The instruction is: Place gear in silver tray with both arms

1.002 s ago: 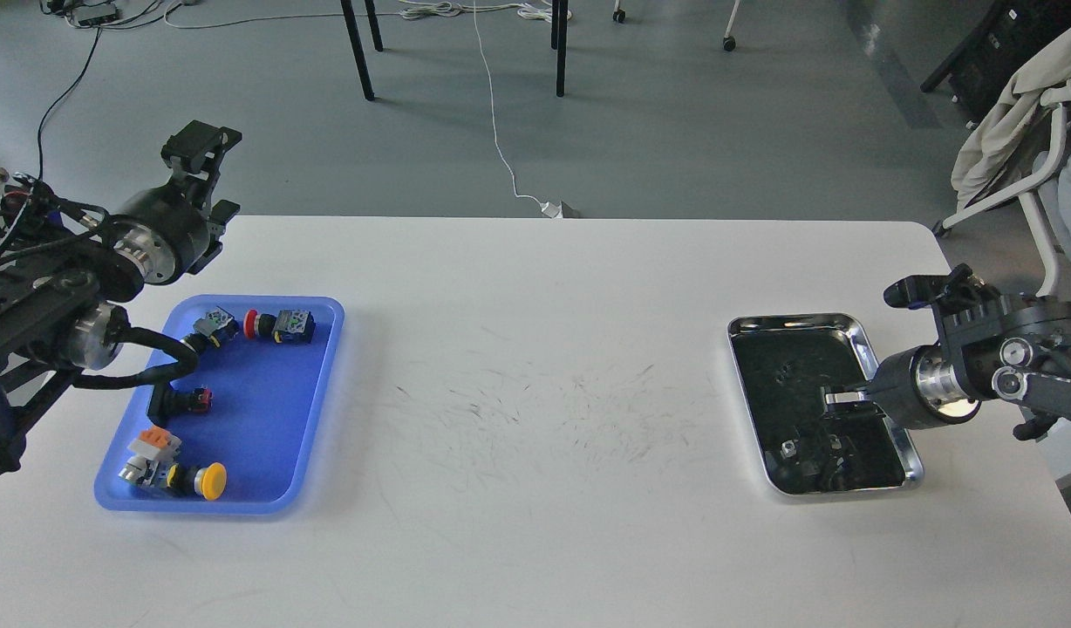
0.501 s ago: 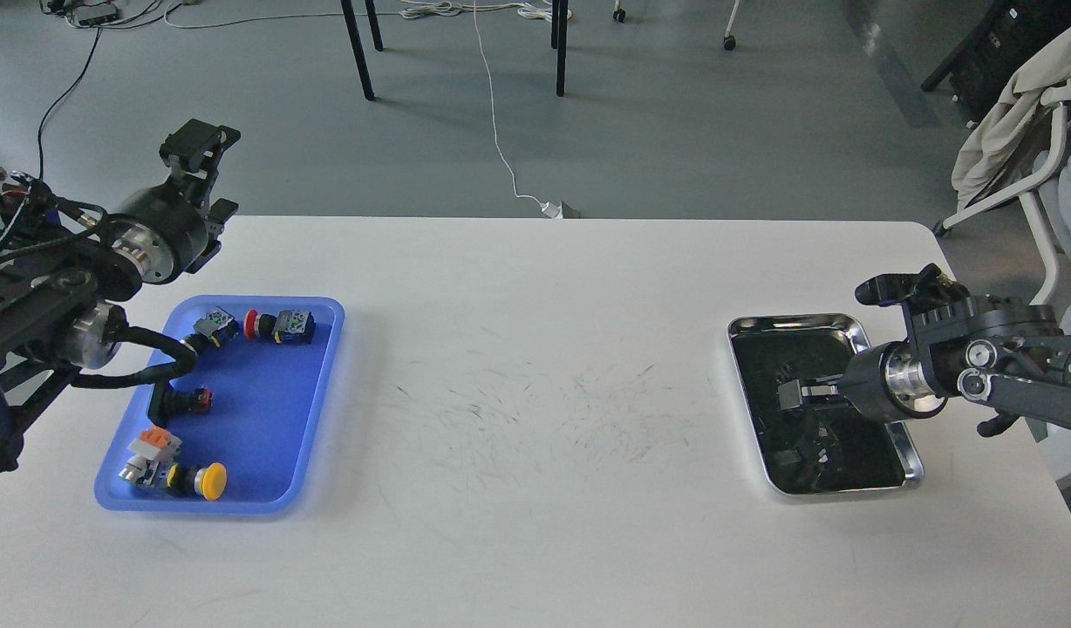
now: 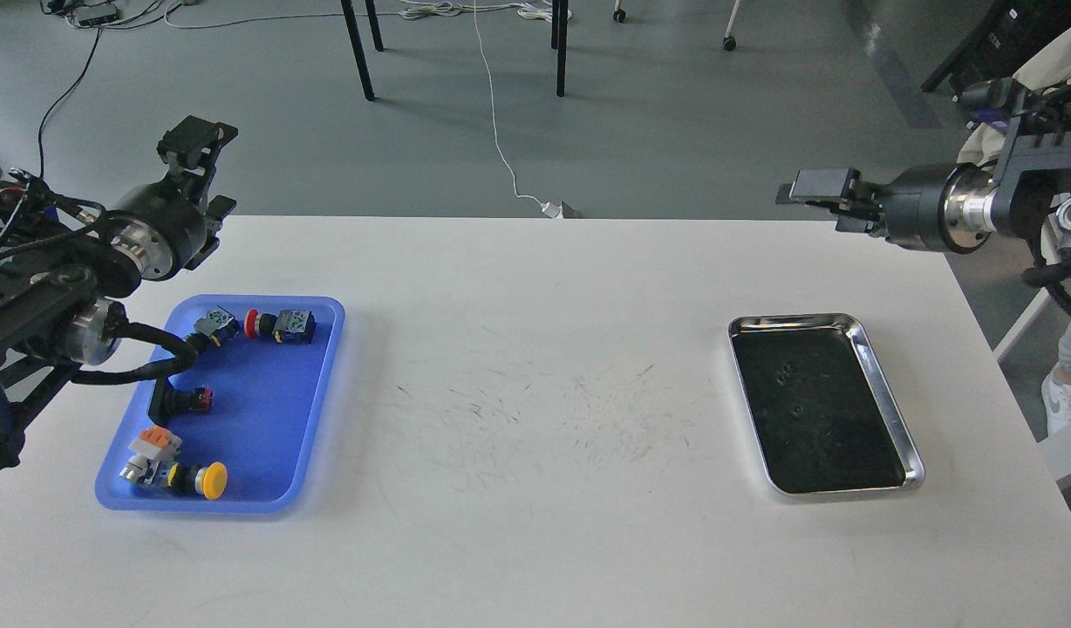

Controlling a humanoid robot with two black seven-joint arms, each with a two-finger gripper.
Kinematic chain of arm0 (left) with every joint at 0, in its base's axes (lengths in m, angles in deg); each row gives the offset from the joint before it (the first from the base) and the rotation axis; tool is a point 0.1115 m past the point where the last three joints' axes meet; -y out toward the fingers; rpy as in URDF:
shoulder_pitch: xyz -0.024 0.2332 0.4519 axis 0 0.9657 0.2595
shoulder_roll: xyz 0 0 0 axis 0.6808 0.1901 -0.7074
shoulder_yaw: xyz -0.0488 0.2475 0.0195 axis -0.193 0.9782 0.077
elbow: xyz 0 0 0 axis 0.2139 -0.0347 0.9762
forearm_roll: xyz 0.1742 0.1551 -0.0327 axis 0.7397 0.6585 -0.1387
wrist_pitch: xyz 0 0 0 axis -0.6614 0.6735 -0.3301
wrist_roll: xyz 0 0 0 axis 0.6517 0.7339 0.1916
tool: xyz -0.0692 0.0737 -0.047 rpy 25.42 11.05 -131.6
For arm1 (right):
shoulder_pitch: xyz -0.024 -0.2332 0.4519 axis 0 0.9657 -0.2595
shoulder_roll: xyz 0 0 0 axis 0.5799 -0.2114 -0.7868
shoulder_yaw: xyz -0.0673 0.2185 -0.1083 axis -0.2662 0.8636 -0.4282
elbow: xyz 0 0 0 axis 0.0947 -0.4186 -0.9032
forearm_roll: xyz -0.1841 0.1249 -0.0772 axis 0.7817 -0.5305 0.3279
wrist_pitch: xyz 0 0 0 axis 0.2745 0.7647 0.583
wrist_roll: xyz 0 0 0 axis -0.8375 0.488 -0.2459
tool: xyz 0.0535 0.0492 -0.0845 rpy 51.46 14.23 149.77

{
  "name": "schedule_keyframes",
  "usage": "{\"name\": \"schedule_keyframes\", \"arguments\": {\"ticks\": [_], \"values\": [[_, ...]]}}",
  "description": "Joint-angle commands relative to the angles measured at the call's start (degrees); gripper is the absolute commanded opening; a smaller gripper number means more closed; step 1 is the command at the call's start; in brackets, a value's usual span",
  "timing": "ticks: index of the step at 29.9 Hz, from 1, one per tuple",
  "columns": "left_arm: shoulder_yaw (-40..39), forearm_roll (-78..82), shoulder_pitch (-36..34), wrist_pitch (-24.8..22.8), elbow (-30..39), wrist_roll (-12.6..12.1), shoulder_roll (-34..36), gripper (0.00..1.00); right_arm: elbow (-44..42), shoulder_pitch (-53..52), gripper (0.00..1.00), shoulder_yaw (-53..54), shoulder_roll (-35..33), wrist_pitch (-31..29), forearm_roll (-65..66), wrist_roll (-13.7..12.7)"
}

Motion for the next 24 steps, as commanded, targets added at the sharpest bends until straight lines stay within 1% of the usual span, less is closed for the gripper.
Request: {"name": "schedule_keyframes", "arguments": {"ticks": [1, 4, 6, 8, 9, 10, 12, 14, 17, 19, 21, 24], "values": [[0.05, -0.18, -0.78, 0.0, -0.16, -0.11, -2.42, 0.97, -9.75, 1.3, 0.96, 5.46, 4.54, 0.96, -12.82, 0.27], [-0.04, -0.44, -2.27, -0.09, -2.26, 0.15, -3.65, 0.97, -19.5, 3.67, 0.96, 8.98, 8.76, 0.87, -24.94, 2.2], [-0.12, -0.53, -3.58, -0.26, -4.8, 0.24, -5.57, 0.97, -24.26, 6.65, 0.96, 11.87, 12.09, 0.26, -35.03, 3.35], [-0.21, -1.66, -4.64, -0.53, -7.35, 0.24, -7.86, 0.97, -25.25, 10.51, 0.96, 14.6, 13.86, -1.06, -45.67, 3.53], [-0.47, -2.89, -4.91, -0.61, -8.41, 0.24, -8.91, 0.97, -25.16, 12.71, 0.96, 16.44, 14.3, -2.63, -49.73, 3.62], [-0.82, -4.12, -5.0, -0.7, -9.12, 0.24, -9.45, 0.97, -24.72, 14.56, 0.96, 18.37, 14.48, -4.04, -52.64, 3.62], [-1.44, -6.84, -5.0, -1.14, -9.82, 0.24, -10.33, 0.97, -21.4, 19.82, 0.96, 23.2, 15.8, -4.19, -56.35, 3.7], [-2.49, -9.74, -4.74, -0.71, -9.13, 0.07, -11.38, 0.97, -15.09, 25.62, 0.96, 28.3, 16.42, -4.19, -56.36, 3.7], [-6.87, -13.97, -3.68, -0.09, -7.02, -0.55, -11.3, 0.97, -5.94, 32.22, 0.96, 33.85, 16.68, -4.19, -56.1, 3.7], [-8.38, -14.06, -3.24, -0.09, -6.84, -0.55, -10.86, 0.97, -4.59, 33.82, 0.96, 34.74, 16.16, -4.19, -56.01, 3.7], [-8.47, -14.15, -3.15, -0.35, -6.66, -0.46, -10.25, 0.97, -5.03, 34.17, 0.96, 34.65, 15.89, -4.19, -55.92, 3.44], [-8.91, -14.68, -2.89, -0.62, -6.84, -0.38, -11.2, 0.97, -5.29, 34.17, 0.96, 34.48, 15.54, -4.19, -55.92, 3.26]]}}
